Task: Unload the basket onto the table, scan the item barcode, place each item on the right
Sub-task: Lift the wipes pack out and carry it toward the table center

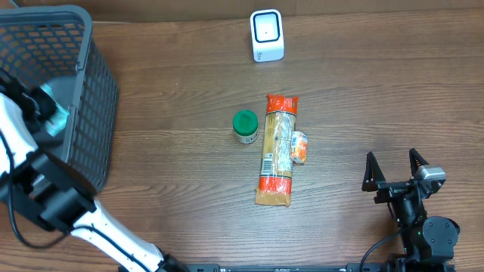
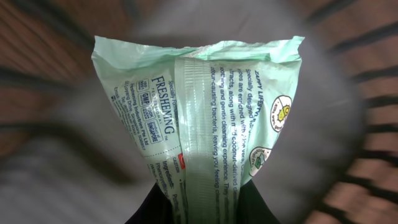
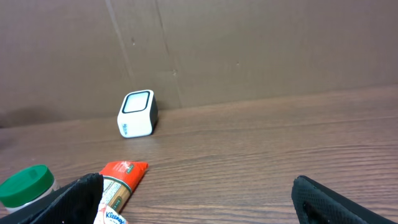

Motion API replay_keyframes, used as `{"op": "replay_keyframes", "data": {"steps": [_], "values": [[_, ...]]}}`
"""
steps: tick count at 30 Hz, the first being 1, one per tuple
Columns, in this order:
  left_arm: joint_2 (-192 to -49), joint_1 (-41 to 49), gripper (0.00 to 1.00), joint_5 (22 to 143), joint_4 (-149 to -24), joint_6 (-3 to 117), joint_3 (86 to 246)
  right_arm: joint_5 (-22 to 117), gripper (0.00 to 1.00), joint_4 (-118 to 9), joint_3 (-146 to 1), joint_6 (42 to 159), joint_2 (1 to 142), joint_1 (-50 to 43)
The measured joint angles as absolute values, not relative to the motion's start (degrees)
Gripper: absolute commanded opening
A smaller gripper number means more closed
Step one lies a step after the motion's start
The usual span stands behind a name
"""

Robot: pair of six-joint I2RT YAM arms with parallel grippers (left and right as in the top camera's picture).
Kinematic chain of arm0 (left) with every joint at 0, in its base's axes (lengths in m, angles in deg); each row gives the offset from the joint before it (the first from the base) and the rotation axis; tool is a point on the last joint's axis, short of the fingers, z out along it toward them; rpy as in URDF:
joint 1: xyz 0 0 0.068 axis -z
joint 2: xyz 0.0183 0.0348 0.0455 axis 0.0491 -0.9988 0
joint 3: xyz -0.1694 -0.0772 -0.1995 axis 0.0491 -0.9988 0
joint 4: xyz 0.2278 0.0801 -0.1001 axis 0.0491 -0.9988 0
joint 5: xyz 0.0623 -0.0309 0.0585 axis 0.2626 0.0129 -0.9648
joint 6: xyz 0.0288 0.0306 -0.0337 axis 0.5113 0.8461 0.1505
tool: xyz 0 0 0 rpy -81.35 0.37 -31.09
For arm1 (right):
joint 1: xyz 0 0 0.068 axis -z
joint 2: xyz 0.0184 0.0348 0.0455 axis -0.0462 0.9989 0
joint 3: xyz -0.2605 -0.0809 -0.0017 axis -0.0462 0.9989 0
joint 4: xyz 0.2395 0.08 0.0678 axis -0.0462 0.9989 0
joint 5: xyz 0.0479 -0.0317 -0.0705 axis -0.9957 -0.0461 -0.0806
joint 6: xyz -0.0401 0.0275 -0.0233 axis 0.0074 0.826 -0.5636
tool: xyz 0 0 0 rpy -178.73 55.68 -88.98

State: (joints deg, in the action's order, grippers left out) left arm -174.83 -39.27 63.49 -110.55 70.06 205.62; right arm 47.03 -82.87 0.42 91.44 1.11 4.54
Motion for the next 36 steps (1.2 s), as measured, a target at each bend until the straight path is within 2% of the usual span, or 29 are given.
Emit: {"op": "replay_keyframes", "data": {"steps": [9,14,26,36], "values": [[-146.00,-34.99,0.06,64.91,-112.64,65.74,211.91,47.05,1.00,-82.89,0.42,91.44,1.11,4.54],[-135.51,-27.53,0.05,65.98,-120.21,65.10,212.53,47.05,1.00,-82.89,0.42,91.44,1.11,4.54],[-135.94,-10.31,0.04,65.32,-137.65,66.06,209.29,47.05,1.00,-82.89,0.42,91.44,1.11,4.54],[-136.49,-2.90,0.04,63.82,-137.43,66.68,196.05,47.03,1.00,-82.87,0.42,91.42,1.11,4.54]]}}
